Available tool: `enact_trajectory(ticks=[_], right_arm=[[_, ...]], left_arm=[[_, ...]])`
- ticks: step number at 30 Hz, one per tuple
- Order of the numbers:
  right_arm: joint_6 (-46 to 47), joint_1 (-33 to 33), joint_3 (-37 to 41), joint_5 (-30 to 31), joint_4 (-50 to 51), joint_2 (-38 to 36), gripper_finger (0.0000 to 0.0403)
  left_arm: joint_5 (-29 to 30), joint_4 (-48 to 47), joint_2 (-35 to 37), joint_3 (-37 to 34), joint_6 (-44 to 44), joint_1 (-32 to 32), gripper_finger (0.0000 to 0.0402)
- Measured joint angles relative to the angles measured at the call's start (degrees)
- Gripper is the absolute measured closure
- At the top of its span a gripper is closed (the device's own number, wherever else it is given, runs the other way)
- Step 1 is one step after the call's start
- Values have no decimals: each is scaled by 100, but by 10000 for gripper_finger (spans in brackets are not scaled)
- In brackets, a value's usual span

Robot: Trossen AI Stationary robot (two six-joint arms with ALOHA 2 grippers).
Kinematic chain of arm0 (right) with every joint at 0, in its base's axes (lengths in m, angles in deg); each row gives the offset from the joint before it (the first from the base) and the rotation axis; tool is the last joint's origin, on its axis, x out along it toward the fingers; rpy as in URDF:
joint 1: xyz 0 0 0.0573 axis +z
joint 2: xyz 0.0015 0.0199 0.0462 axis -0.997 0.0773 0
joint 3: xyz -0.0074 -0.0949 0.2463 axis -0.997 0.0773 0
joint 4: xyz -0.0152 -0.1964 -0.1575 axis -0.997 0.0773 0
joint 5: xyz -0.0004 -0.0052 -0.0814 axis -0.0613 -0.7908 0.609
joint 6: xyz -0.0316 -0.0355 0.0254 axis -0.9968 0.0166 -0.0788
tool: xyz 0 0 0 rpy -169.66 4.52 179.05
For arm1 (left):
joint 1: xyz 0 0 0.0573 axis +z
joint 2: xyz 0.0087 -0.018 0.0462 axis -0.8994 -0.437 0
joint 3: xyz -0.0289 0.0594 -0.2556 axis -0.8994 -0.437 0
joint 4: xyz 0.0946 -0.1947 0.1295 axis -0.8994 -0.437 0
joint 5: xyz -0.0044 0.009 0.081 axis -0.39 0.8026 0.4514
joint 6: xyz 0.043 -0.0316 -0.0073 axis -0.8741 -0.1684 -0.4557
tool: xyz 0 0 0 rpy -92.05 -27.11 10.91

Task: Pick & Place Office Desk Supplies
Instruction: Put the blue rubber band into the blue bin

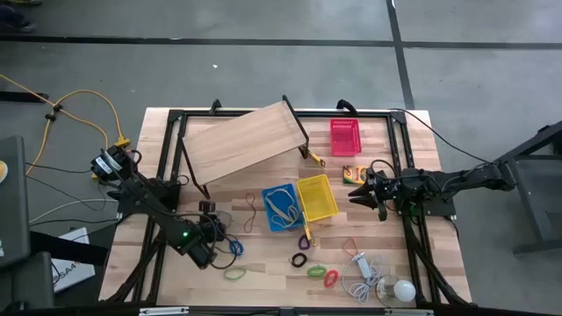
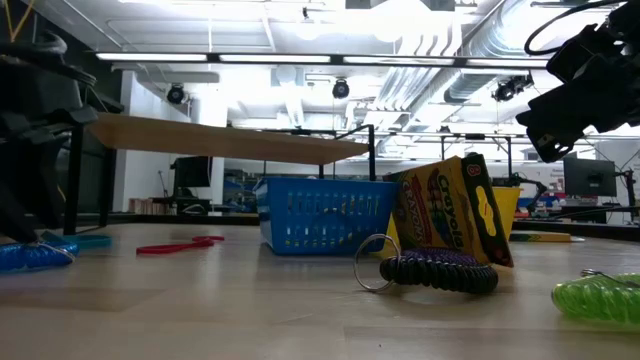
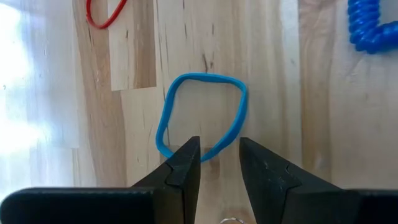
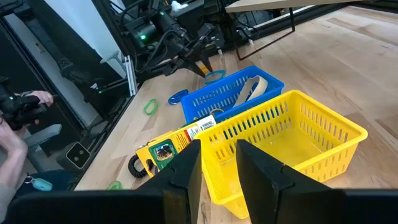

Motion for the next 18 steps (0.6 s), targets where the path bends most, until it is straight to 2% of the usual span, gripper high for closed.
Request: enact_trajectory(ticks=[9,18], right_arm=[[0,0,0,0,0,-1,314],[0,-1,0,0,0,-2,314]], left_arm=[[-4,110,0,-22,-500,181,297],[-141,330,0,-94,-548,247,297]])
